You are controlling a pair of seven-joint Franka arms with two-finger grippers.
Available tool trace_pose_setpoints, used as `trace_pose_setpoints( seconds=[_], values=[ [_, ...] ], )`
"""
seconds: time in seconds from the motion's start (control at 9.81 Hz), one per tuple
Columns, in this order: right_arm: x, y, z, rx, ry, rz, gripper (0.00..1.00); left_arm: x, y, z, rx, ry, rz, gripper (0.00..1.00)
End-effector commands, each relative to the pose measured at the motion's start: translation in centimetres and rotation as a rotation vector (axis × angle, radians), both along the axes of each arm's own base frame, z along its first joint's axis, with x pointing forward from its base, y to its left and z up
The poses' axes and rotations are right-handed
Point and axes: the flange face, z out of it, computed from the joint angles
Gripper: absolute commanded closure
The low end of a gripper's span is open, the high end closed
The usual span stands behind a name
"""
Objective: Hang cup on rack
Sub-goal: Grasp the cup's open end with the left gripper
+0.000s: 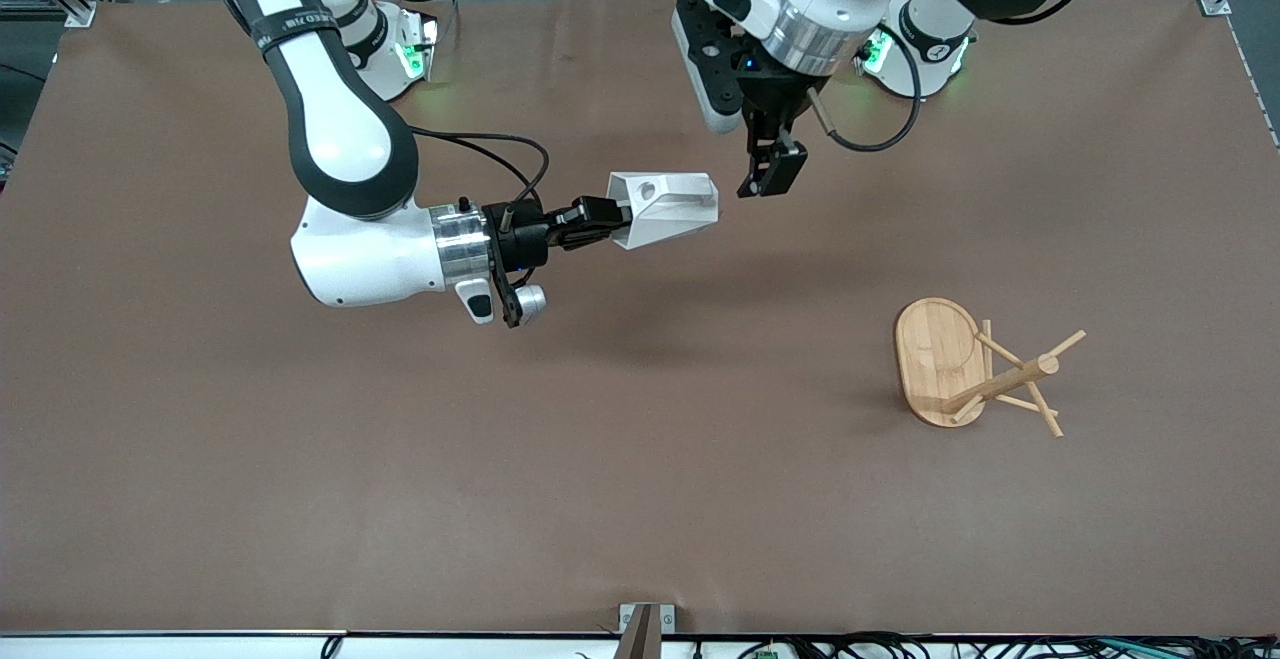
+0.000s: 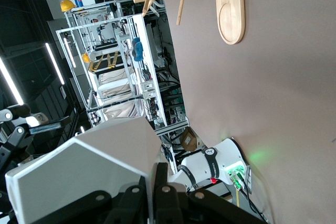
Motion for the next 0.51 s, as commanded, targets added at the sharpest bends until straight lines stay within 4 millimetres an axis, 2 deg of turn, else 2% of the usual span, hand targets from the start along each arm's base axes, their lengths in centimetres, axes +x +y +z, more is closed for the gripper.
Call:
trace_pose_setpoints(
  seconds=[0.0,0.41],
  values=[
    [0.0,-0.1,0.2,0.033,0.0,0.001,1.0,0.7,-0.5,-1.8,-0.026,0.04,-0.028,0.0],
    [0.0,-0.1,0.2,0.033,0.0,0.002,1.0,2.3,-0.6,-3.5,-0.053,0.032,-0.056,0.0]
  ],
)
